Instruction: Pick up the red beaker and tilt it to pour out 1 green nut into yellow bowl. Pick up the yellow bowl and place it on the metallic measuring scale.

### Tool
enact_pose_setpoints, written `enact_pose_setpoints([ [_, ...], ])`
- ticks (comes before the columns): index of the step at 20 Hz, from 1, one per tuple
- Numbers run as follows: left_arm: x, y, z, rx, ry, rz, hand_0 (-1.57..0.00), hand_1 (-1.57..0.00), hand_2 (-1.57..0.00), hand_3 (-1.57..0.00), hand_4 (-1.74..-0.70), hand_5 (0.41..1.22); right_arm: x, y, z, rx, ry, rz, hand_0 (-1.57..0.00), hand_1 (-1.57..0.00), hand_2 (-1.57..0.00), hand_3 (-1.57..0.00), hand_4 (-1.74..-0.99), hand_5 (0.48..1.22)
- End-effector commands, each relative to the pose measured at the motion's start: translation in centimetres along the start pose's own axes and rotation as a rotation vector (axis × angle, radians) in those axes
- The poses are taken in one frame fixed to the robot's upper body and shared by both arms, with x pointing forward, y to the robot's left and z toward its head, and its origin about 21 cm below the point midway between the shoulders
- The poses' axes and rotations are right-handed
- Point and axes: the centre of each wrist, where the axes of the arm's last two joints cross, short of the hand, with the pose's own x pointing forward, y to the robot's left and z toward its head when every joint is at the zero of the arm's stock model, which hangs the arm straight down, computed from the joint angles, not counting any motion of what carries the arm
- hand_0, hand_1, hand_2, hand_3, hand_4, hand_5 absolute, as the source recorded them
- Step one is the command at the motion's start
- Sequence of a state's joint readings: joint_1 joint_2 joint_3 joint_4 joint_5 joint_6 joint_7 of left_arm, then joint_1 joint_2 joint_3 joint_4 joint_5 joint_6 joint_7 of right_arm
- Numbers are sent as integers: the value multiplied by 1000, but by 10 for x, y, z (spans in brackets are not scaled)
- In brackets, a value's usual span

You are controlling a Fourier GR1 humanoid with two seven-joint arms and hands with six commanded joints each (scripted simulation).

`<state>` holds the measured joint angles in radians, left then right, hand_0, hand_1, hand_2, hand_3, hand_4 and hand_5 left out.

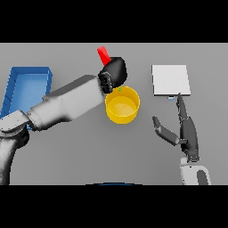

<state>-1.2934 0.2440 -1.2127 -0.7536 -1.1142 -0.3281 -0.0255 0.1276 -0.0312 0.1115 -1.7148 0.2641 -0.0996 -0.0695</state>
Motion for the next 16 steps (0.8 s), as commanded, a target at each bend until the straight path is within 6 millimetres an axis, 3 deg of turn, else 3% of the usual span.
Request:
enact_pose_setpoints([
  [1, 5, -3, -1, -11, -6, -31, -1571, -1571, -1571, -1569, -1734, 1221, -2, 0, 1, 2, 1, -2, 1, 1, 1, 1, -1214, 589],
  [6, 3, 5, -1, 14, -21, -162, -1571, -1571, -1571, -1570, -1734, 1221, -6, 3, 3, 4, 1, 23, 1, 1, 1, 1, -1210, 594],
  [8, -12, 18, 2, 6, -10, -170, -1571, -1571, -1571, -1571, -1731, 1221, -3, 5, 0, -3, -5, 30, 1, 1, 1, 1, -1206, 592],
  [10, -43, 27, 9, 30, 29, -153, -1571, -1571, -1571, -1571, -1729, 1221, -4, 3, 2, 1, -13, 22, 1, 1, 1, 1, -1209, 592],
  [11, -58, 27, 14, 39, 59, -149, -1571, -1571, -1571, -1494, -1727, 1221, -4, 2, 0, -3, -14, 24, 1, 1, 1, 1, -1203, 592],
  [12, -75, 29, 20, 41, 99, -135, -1571, -1571, -1399, -1509, -1676, 1221, -5, 5, 1, 3, -17, 17, 1, 1, 1, 1, -1201, 592],
  [14, -109, 38, 31, 76, 166, -89, -1571, -1571, -1461, -1041, -1699, 1221, -6, 5, -2, 6, -10, 4, 1, 1, 1, 1, -1186, 596],
  [16, -139, 40, 43, 96, 243, -30, -1571, -1571, -1501, -1232, -1705, 1221, -4, 2, -4, 5, -22, -11, 1, 1, 1, 1, -1181, 593],
])
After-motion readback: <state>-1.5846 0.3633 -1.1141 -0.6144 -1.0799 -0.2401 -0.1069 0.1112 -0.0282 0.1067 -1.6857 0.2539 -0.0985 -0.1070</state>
